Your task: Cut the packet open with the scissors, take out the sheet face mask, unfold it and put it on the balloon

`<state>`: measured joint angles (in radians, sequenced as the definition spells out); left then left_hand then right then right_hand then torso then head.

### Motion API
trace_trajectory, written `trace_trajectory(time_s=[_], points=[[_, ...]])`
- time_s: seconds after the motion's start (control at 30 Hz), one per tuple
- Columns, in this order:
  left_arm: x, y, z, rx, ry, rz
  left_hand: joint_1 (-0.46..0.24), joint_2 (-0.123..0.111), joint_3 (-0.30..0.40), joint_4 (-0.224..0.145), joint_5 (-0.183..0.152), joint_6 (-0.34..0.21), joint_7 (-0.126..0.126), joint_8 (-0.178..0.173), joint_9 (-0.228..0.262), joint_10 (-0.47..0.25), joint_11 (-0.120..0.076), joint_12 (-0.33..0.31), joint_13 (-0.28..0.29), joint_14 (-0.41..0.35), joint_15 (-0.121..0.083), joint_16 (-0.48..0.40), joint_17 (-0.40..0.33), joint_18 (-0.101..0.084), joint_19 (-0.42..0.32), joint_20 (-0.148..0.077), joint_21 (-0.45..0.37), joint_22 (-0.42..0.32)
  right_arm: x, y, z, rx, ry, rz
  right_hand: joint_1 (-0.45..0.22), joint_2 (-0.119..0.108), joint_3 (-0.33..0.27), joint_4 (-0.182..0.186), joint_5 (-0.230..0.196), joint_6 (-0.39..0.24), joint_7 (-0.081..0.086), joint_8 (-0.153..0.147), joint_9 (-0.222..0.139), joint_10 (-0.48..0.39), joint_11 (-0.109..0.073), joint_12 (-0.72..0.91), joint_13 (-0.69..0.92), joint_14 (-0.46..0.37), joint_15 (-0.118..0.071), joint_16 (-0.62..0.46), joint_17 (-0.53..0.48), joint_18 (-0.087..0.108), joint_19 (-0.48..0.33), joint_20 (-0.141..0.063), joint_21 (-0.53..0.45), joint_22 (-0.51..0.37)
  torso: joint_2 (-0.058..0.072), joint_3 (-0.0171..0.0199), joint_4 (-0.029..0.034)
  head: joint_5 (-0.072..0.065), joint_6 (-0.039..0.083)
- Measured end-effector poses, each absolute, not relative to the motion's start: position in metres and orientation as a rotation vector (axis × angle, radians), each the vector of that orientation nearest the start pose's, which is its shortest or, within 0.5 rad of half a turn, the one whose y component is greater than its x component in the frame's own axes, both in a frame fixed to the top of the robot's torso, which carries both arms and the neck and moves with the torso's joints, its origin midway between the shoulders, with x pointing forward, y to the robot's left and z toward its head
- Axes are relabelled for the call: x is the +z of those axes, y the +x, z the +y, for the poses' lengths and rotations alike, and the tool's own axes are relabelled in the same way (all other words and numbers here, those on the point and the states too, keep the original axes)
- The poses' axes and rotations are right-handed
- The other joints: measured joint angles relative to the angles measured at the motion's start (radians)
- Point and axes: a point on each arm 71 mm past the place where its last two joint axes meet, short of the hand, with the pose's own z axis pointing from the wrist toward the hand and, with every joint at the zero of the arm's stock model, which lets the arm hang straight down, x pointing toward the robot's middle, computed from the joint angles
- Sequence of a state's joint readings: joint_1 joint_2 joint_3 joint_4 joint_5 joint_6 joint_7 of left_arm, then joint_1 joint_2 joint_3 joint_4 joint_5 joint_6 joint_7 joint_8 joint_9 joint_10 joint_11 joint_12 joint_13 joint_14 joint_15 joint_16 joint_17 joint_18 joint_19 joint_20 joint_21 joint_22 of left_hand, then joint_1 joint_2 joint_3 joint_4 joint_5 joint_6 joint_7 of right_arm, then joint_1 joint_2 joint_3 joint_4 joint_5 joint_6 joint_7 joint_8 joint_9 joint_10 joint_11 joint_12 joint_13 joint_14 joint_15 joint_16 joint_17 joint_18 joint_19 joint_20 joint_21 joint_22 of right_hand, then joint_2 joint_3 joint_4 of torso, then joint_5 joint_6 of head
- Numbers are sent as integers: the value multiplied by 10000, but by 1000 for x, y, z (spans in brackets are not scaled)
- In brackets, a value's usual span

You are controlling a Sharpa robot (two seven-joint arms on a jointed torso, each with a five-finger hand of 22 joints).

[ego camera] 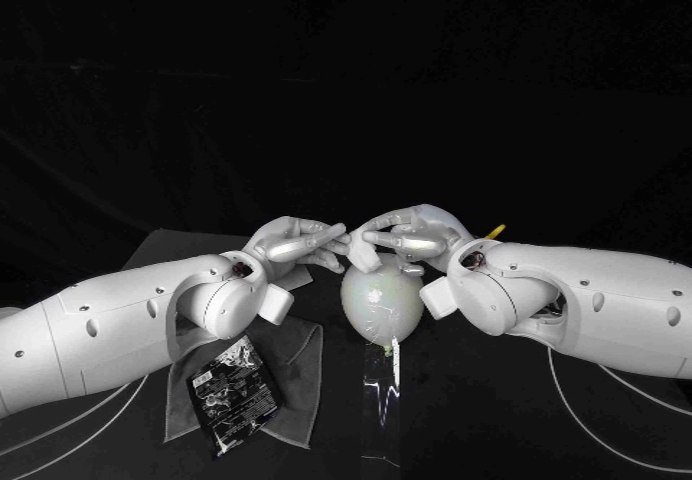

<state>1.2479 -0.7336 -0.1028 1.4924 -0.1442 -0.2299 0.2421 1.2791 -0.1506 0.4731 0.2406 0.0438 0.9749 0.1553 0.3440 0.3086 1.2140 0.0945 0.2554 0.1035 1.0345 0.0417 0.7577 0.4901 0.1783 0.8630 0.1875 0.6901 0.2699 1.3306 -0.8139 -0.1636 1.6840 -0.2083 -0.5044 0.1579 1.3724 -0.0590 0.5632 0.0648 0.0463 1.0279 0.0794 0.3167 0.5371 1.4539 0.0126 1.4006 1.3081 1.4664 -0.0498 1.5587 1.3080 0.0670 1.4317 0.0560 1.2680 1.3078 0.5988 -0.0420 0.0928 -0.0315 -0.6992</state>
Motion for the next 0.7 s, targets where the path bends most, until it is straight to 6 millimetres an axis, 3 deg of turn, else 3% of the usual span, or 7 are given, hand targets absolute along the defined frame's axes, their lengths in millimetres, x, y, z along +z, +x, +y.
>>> trace_trajectory(time_s=[0.2,0.37,0.7], points=[[-187,488,149,-15556,-9269,17263,-202,-199,-304,303,0,165,-87,0,60,356,-141,0,13,236,-93,120,40,-4,183,3,-10,-16,-162,462,-155,13365,9062,16598,2,1,27,-28,-3,-14,11,11,0,0,0,-1,-4,0,0,-5,-7,0,0,0,0,3,0,-3,6,14,-13],[-187,487,146,-15609,-9137,17451,-252,-327,-520,459,0,166,-88,0,61,415,-131,0,20,237,-94,167,79,-7,204,-19,-10,-43,-162,462,-153,13388,9028,16638,14,14,27,-28,-5,-32,4,16,0,0,-1,-1,-8,0,0,-28,-6,-1,-1,0,0,3,1,-5,7,23,-19],[-187,486,142,-15700,-8976,17574,-345,-419,-772,492,0,167,-89,0,60,426,-142,-37,19,237,-93,168,79,-11,218,-34,-57,-81,-162,462,-150,13415,8991,16728,15,14,55,-1,-26,23,14,70,0,-1,-1,-17,-2,0,1,11,2,-1,-1,0,-1,-2,0,-5,3,45,-28]])
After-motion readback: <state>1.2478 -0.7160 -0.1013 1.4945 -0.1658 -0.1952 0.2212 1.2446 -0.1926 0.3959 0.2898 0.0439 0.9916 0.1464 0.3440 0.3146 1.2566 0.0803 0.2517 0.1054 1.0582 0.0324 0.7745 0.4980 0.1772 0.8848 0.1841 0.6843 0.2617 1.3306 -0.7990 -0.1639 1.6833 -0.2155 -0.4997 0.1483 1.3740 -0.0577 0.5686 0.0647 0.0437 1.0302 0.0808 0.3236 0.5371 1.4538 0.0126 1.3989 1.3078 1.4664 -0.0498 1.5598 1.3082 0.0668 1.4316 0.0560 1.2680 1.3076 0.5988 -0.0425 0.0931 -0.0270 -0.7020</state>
